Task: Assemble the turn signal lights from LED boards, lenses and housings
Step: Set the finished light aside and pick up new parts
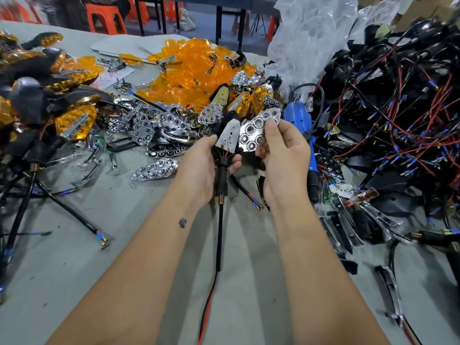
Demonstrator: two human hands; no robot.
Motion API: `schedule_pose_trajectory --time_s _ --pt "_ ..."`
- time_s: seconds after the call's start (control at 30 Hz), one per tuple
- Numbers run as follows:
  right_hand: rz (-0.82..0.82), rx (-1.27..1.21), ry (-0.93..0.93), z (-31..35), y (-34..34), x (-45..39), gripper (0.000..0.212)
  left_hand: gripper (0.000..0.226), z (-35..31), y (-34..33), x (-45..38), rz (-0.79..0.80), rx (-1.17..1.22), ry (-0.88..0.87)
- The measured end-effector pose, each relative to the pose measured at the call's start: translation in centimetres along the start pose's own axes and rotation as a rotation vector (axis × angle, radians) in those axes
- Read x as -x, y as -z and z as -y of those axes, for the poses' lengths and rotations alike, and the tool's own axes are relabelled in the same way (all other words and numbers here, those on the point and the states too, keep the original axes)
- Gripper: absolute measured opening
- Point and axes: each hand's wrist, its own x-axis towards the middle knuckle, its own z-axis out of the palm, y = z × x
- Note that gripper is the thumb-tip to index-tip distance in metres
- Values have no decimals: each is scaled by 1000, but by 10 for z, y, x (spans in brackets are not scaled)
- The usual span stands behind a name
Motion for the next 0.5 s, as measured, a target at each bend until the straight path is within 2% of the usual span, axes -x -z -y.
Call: schedule_pose_trajectory --time_s 0.23,0.33,0.5 --pt "44 209 53 -4 2 0 10 28 3 -3 7 98 -148 1" --pt "30 386 158 -6 2 3 18 24 4 -2 5 82 -181 7" --pt "13 455 204 -4 3 5 25 25 7 2 2 63 -243 21"
